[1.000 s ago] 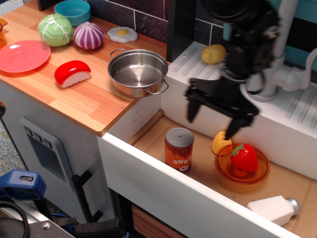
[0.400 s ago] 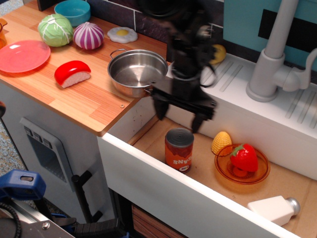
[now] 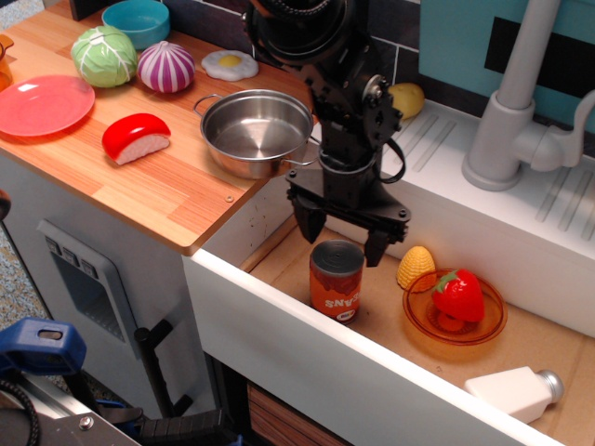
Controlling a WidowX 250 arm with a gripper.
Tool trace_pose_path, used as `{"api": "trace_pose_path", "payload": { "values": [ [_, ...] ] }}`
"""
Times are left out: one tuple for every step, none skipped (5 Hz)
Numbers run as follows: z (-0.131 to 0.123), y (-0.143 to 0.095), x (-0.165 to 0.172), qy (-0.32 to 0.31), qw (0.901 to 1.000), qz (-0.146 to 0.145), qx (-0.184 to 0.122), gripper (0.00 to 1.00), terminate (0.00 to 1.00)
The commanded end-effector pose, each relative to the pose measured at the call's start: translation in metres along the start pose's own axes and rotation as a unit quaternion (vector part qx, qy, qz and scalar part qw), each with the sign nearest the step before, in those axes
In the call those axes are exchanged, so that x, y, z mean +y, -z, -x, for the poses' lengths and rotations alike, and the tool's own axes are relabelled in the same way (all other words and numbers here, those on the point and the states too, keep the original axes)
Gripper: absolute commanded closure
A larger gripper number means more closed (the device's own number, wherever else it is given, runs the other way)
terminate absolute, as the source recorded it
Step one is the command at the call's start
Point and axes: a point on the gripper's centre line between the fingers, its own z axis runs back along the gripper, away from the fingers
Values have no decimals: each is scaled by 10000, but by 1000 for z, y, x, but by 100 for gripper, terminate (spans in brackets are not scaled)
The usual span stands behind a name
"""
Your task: Put can in pot
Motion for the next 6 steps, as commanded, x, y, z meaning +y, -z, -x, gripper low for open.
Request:
{"api": "trace_pose_path", "payload": {
  "values": [
    [-1,-4,-6,42,9999,1,-146,0,0],
    [4,5,-7,128,9998,52,-168,0,0],
    [6,10,-8,140,9997,134,-174,0,0],
    [5,22,-9,167,9993,249,-228,0,0],
    [4,26,-8,156,9990,286,-314,0,0],
    [2,25,-11,51,9989,212,-418,100,0]
  ]
}}
